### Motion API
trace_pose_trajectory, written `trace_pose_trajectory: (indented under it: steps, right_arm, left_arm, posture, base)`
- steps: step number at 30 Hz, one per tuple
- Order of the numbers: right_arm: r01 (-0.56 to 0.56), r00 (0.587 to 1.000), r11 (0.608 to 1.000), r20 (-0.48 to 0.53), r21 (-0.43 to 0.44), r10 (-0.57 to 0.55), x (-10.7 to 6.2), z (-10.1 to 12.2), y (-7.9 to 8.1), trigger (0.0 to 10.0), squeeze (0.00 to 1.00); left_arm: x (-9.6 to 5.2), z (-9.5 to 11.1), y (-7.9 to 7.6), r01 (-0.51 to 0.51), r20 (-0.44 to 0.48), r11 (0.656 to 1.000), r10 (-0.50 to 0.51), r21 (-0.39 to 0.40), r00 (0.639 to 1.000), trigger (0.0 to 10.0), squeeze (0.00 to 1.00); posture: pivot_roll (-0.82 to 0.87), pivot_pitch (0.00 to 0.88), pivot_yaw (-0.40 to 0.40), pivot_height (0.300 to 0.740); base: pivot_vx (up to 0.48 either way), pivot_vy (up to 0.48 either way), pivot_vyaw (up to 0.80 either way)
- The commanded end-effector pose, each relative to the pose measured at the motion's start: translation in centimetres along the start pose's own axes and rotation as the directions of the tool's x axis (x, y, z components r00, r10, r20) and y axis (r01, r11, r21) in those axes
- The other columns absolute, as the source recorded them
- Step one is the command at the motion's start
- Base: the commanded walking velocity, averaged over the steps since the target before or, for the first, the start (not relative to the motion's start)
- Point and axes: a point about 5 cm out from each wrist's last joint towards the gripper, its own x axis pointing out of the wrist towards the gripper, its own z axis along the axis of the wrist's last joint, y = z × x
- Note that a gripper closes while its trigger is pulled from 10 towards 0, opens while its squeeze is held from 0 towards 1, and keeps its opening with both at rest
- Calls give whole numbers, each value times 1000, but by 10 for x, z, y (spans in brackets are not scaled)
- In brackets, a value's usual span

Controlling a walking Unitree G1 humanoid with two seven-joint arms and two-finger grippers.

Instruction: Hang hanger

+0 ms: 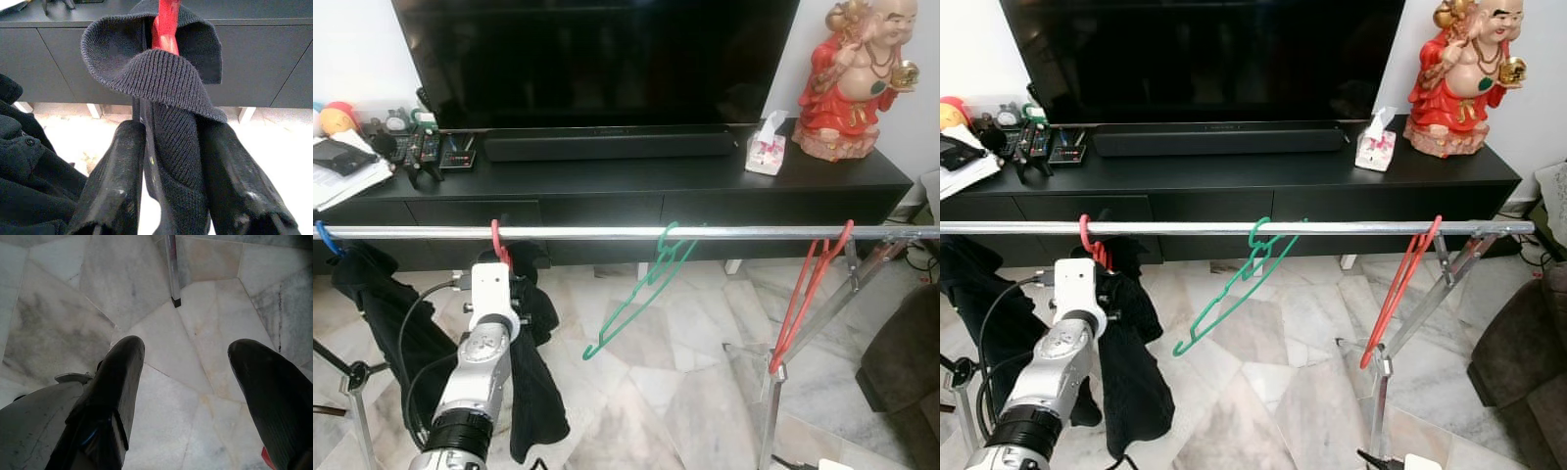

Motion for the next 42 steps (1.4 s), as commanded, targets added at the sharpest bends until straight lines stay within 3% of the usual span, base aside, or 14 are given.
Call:
trace_pose_trajectory:
  steps: [1,20,23,25,26,29,32,33,34,35,36,42]
  right_arm:
    - [9,1000,1000,-6,16,-9,0,-1,-3,10000,0]
    - [9,1000,1000,-6,16,-9,0,-1,-3,10000,0]
    - [8,1000,1000,-9,13,-7,0,-2,-3,10000,0]
    - [8,1000,1000,-9,13,-8,0,-2,-3,10000,0]
    - [9,1000,1000,-9,12,-9,0,-2,-3,10000,0]
    - [9,1000,1000,-8,11,-9,0,-2,-4,10000,0]
    - [8,1000,1000,-8,11,-8,0,-2,-4,10000,0]
    - [8,1000,1000,-8,12,-8,0,-2,-4,10000,0]
    - [8,1000,1000,-8,12,-8,0,-2,-4,10000,0]
    - [8,1000,1000,-8,12,-8,0,-2,-4,10000,0]
    - [9,1000,1000,-9,13,-9,-1,-2,-4,10000,0]
    - [8,1000,1000,-9,11,-8,-1,-2,-4,10000,0]
  left_arm:
    - [1,0,-1,-5,-1,1000,5,9,1000,0,0]
    - [1,0,-2,-5,0,1000,5,9,1000,0,0]
    - [-5,-7,-1,7,-2,1000,-7,4,1000,0,0]
    - [-7,-5,0,8,27,1000,-8,-18,1000,0,0]
    - [-11,9,0,31,146,998,-22,-55,989,0,0]
    - [-20,23,0,53,275,998,-40,-38,961,0,0]
    - [-24,26,0,57,304,998,-46,-28,952,0,0]
    - [-30,24,3,58,317,998,-48,-25,947,3255,0]
    - [-30,24,3,58,317,998,-48,-25,947,3255,0]
    - [-34,22,4,57,320,998,-52,-7,946,8235,0]
    - [-42,17,8,58,324,998,-61,21,944,10000,0]
    - [-60,3,16,55,295,996,-73,70,953,10000,0]
  posture:
    - [-44,0,-53,740]
    - [-44,0,-53,740]
    - [-44,0,-55,740]
    - [-44,0,-55,740]
    - [-45,0,-56,740]
    - [-41,0,-55,740]
    - [-42,0,-55,740]
    - [-44,0,-53,740]
    - [-44,0,-53,740]
    - [-44,0,-52,740]
    - [-43,0,-51,740]
    - [-39,0,-52,740]
  base:
    - [0,0,0]
    - [0,0,0]
    - [0,0,0]
    - [0,0,0]
    - [0,0,0]
    - [0,0,0]
    - [0,0,0]
    - [0,0,0]
    - [0,0,0]
    - [0,0,0]
    - [0,0,0]
    - [0,0,0]
